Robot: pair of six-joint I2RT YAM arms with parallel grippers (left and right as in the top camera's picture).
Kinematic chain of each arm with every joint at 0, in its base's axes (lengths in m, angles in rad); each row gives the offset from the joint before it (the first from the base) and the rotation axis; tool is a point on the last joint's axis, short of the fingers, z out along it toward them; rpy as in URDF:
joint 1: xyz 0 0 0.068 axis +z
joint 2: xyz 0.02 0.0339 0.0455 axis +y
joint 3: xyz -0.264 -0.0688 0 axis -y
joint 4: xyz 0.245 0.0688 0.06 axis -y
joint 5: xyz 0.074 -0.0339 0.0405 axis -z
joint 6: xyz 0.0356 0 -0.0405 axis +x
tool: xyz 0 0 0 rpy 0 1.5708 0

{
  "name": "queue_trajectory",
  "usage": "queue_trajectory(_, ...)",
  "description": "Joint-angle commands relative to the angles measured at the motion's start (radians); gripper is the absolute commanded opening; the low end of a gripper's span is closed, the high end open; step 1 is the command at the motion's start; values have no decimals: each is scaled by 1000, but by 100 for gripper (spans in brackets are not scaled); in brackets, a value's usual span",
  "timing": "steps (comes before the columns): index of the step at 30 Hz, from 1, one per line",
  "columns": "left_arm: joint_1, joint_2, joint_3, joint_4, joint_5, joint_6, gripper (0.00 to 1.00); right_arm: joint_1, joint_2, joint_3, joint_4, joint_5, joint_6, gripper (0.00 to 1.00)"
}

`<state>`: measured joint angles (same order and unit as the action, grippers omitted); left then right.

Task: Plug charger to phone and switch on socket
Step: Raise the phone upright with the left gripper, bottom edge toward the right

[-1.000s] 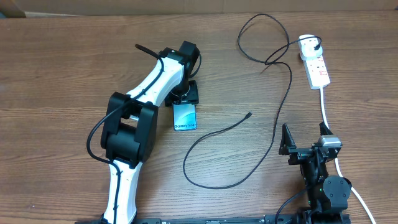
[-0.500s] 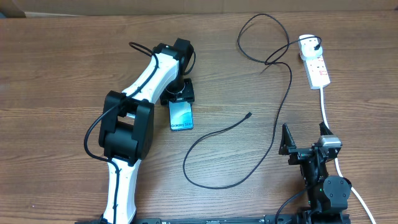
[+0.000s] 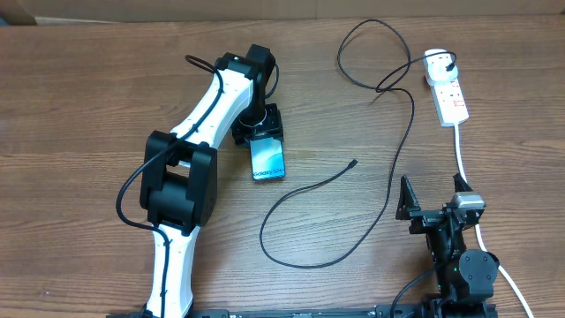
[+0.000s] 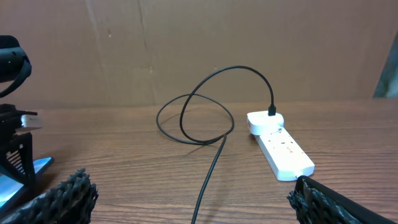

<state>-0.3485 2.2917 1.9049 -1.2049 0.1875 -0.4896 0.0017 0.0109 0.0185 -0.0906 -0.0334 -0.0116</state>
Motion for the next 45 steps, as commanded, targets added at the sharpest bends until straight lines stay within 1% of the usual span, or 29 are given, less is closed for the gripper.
queue_trajectory(1,32,2,30,-2,192,23,53,5,-8,-10,6,10,-4,100)
queue_trajectory(3,48,2,30,-3,262,24,53,5,-8,-10,6,9,-4,100)
queue_trajectory(7,93,2,30,1,463,50,53,5,-8,-10,6,9,-4,100)
queue_trajectory(13,166,2,30,5,781,50,56,5,-8,-10,6,9,-4,100)
queue_trajectory(15,184,2,30,8,866,49,56,5,-8,-10,6,10,-4,100)
queue_trajectory(18,214,2,30,27,1018,49,56,5,-8,-10,6,10,-4,100)
queue_trajectory(19,230,2,30,53,1102,48,56,5,-8,-10,6,9,-4,100)
queue_trajectory(23,254,2,30,84,1242,37,56,5,-8,-10,6,10,-4,100)
queue_trajectory(26,265,2,30,84,1302,25,56,5,-8,-10,6,10,-4,100)
queue_trajectory(33,275,2,30,95,1389,-10,57,5,-8,-10,6,9,-4,100)
queue_trajectory(45,277,3,30,95,1393,-151,57,5,-8,-10,6,9,-4,100)
